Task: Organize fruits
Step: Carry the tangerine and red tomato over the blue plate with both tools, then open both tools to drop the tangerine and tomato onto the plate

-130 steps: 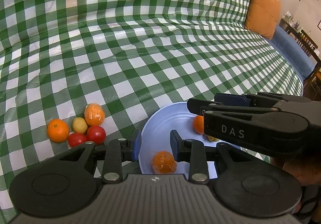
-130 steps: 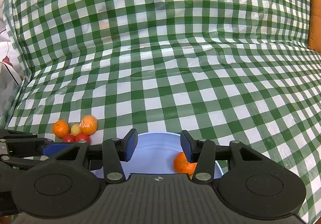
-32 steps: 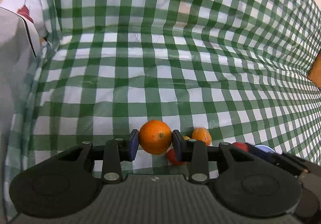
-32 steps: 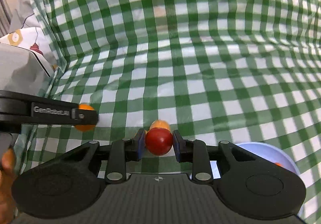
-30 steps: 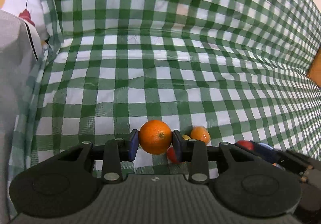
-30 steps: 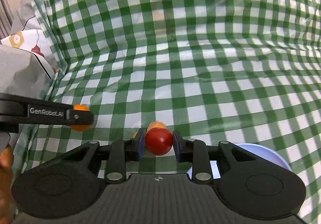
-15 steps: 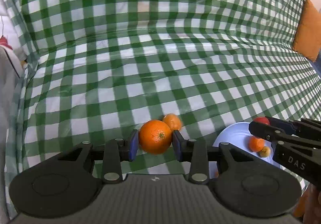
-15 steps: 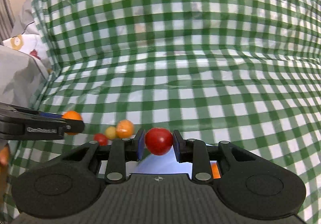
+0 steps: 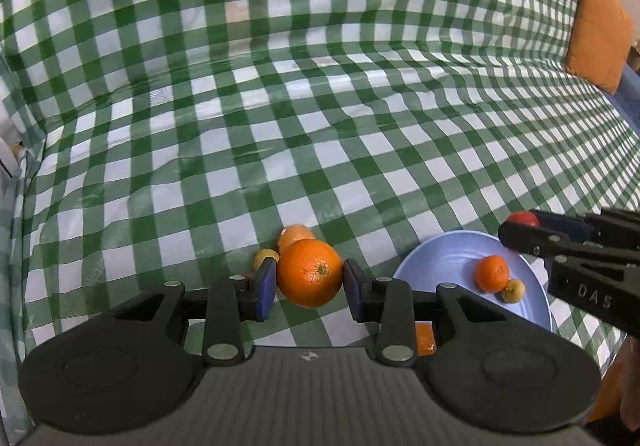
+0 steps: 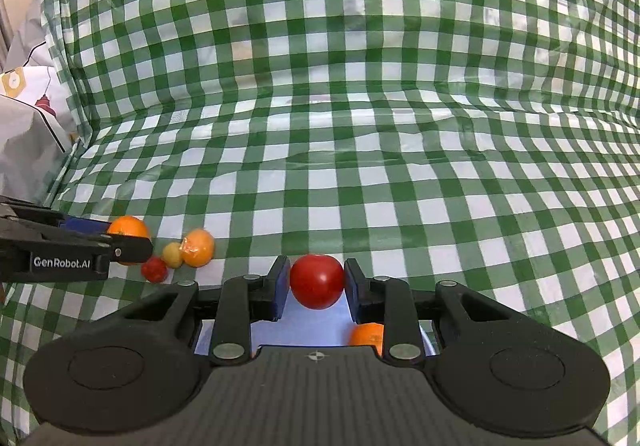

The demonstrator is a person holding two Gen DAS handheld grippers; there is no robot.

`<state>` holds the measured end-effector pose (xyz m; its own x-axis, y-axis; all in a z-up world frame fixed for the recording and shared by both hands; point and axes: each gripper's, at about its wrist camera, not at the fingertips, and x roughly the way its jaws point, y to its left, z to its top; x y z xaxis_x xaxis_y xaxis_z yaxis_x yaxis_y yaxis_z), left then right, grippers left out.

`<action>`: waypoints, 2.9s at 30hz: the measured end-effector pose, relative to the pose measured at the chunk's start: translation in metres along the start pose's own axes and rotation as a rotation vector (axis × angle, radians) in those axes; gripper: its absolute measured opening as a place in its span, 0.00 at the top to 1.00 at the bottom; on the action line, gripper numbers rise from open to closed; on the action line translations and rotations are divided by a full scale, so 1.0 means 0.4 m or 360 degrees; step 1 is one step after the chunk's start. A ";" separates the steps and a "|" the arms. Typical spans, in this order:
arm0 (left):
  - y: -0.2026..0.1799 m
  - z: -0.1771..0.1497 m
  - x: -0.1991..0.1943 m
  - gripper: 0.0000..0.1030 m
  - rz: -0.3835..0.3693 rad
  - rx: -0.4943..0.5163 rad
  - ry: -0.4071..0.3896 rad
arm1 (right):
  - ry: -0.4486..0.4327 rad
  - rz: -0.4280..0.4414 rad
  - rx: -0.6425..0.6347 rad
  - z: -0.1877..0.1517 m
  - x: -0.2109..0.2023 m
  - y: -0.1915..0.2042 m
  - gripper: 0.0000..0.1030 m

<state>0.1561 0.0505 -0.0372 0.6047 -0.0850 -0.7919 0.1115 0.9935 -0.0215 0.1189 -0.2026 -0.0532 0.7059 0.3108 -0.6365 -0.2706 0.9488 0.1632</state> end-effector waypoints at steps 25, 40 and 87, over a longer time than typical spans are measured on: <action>-0.107 -0.012 0.045 0.62 -0.0020 0.0167 0.0043 | 0.0035 -0.0045 0.0029 -0.020 0.009 -0.082 0.70; -0.111 -0.011 0.052 0.62 -0.0009 0.0165 0.0052 | 0.0050 -0.0049 0.0034 -0.022 0.005 -0.082 0.70; -0.191 -0.033 0.074 0.60 -0.0151 0.0280 0.0107 | 0.0126 -0.0017 -0.0007 -0.019 0.033 -0.108 0.69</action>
<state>0.1551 -0.0272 -0.0670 0.5317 -0.1664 -0.8304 0.3051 0.9523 0.0045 0.1349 -0.2399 -0.0746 0.6546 0.2952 -0.6960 -0.2665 0.9516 0.1529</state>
